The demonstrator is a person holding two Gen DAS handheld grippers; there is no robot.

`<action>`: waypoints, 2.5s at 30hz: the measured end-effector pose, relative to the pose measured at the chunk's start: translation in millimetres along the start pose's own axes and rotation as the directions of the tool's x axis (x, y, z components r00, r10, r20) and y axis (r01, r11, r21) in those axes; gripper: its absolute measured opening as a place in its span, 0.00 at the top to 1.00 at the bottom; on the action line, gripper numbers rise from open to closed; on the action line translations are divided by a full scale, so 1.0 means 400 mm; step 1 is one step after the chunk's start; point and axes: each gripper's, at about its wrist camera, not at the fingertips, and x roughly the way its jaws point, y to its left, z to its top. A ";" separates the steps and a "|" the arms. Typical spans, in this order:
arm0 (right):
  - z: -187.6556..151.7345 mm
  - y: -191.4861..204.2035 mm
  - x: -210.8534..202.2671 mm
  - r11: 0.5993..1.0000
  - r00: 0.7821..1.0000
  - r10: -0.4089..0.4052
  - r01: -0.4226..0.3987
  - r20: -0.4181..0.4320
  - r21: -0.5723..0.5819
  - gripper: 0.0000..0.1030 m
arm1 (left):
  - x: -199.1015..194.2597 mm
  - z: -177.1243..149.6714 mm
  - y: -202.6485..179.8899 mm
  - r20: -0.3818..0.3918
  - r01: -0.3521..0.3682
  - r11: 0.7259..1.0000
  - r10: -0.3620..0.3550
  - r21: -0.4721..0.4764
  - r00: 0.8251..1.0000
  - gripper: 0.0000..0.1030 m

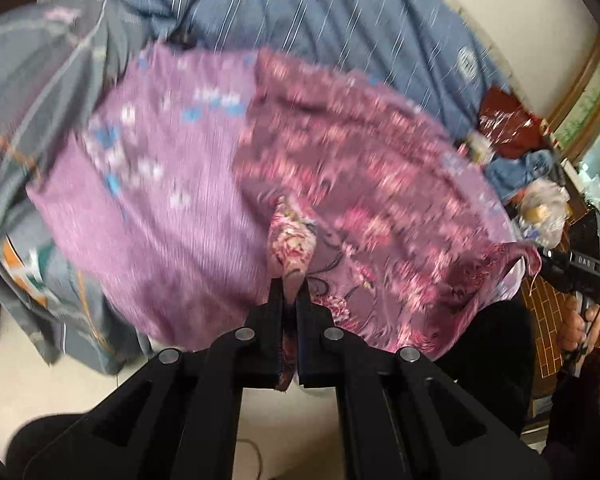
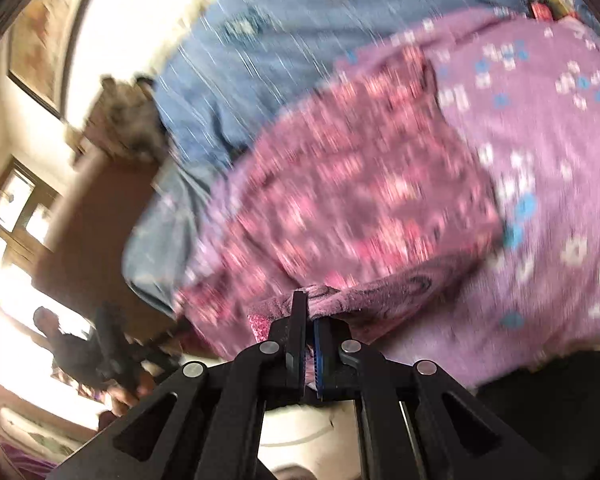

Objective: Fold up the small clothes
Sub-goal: 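Carry the held hem with both grippers over the shirt toward the collar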

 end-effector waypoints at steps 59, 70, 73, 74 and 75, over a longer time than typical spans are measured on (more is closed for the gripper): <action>0.119 0.018 -0.120 0.999 0.980 -0.040 0.045 0.197 -0.019 0.98 | -0.049 0.105 -0.287 0.238 -0.424 0.863 0.367 0.273 0.899 0.97; 0.189 0.015 -0.107 0.997 0.976 -0.062 0.071 0.210 -0.036 0.98 | -0.033 0.172 -0.297 0.261 -0.451 0.853 0.388 0.263 0.884 0.97; 0.222 0.012 -0.091 0.995 0.973 -0.074 0.086 0.216 -0.045 0.98 | -0.017 0.205 -0.297 0.267 -0.458 0.851 0.392 0.258 0.880 0.97; 0.233 0.011 -0.085 0.995 0.973 -0.077 0.089 0.219 -0.047 0.98 | -0.008 0.220 -0.294 0.269 -0.459 0.851 0.394 0.254 0.879 0.97; 0.245 0.009 -0.078 0.994 0.972 -0.080 0.094 0.223 -0.050 0.98 | -0.002 0.229 -0.292 0.270 -0.461 0.851 0.395 0.251 0.878 0.97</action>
